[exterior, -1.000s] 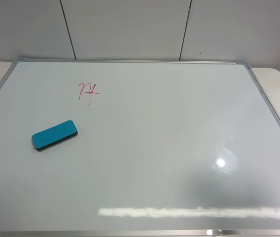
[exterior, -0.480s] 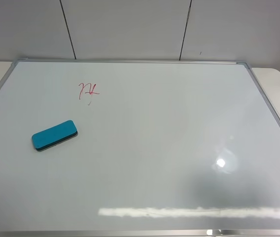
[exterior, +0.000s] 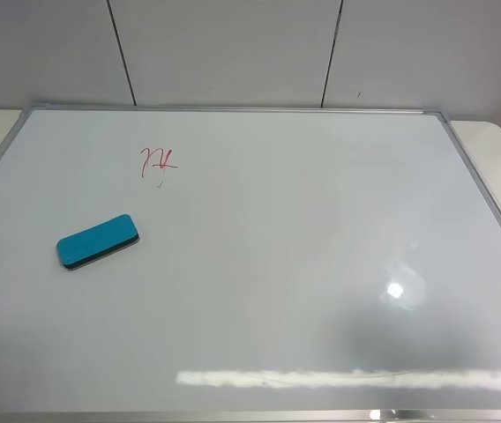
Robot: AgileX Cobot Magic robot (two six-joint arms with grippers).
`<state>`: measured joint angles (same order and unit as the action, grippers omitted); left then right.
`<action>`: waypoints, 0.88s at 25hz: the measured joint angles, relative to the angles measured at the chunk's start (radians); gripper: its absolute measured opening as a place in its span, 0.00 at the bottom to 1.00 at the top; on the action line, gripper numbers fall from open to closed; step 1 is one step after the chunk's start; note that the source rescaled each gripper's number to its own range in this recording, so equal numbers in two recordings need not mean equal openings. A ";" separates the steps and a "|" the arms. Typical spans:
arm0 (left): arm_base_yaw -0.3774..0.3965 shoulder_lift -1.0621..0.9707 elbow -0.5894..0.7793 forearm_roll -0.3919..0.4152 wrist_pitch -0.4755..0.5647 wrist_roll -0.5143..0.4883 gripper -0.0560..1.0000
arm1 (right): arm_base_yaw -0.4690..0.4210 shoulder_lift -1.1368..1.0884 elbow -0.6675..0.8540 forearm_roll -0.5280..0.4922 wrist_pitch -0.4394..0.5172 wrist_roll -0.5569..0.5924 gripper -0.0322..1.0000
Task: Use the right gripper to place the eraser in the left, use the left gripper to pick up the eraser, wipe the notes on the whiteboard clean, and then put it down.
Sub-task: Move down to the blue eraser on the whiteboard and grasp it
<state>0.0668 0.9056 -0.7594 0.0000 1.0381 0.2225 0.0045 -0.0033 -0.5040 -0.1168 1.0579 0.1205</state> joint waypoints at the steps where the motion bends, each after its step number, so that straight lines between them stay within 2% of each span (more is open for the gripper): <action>1: -0.026 0.042 -0.010 0.006 0.001 0.020 1.00 | 0.000 0.000 0.000 0.000 0.000 0.000 1.00; 4: -0.114 0.146 -0.047 0.020 -0.007 0.062 1.00 | 0.000 0.000 0.000 0.000 0.000 0.000 1.00; 9: -0.251 0.309 -0.091 0.060 -0.020 0.073 1.00 | 0.000 0.000 0.000 0.000 0.000 0.000 1.00; 13: -0.329 0.422 -0.105 0.087 -0.049 0.088 1.00 | 0.000 0.000 0.000 0.000 0.000 0.000 1.00; 17: -0.375 0.513 -0.106 0.095 -0.109 0.110 1.00 | 0.000 0.000 0.000 0.000 0.000 0.000 1.00; 22: -0.382 0.615 -0.106 0.116 -0.214 0.162 1.00 | 0.000 0.000 0.000 0.000 0.000 0.000 1.00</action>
<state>-0.3153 1.5203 -0.8655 0.1159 0.8237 0.3849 0.0045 -0.0033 -0.5040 -0.1168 1.0579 0.1205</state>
